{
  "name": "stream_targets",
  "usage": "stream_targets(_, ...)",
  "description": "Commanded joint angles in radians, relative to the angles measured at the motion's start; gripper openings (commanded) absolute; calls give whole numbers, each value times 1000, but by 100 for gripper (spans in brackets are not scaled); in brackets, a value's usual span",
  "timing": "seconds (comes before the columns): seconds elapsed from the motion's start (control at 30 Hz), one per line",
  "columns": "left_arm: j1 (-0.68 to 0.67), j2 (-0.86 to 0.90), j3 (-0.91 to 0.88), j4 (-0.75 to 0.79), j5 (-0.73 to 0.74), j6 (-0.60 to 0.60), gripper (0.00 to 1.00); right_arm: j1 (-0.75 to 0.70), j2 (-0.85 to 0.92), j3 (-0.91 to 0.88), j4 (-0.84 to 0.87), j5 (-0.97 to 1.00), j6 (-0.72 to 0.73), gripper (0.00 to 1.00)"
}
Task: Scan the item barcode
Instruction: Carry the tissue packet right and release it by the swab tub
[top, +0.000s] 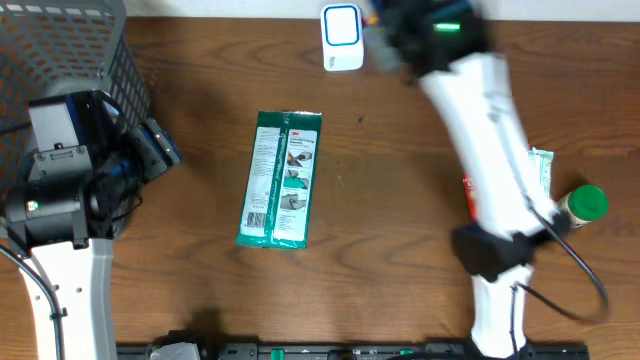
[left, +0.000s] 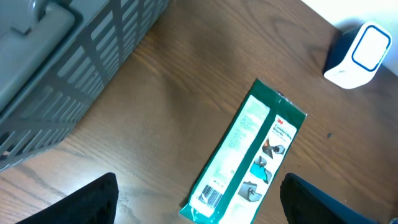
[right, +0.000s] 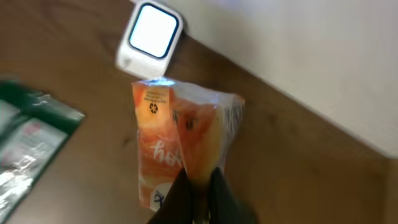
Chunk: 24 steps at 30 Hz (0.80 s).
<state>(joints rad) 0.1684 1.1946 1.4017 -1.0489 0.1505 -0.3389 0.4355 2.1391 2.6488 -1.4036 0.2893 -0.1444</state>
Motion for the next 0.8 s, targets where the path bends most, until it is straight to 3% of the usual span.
stream_targets(0.0, 5, 1, 3, -2, -6, 13, 81, -53, -88, 1, -90, -254, 45, 1)
stream_targets(0.23, 5, 1, 3, -2, -6, 13, 82, -124, -243, 0, -295, -280, 66, 1)
stream_targets(0.4, 5, 1, 3, -2, -6, 13, 82, -127, -351, -113, -295, -282, 104, 1)
stream_targets(0.57, 5, 1, 3, -2, -6, 13, 81, -129, -480, -370, -294, -214, 172, 1)
stream_targets(0.77, 5, 1, 3, -2, -6, 13, 82, -129, -611, -814, -242, 150, 401, 1)
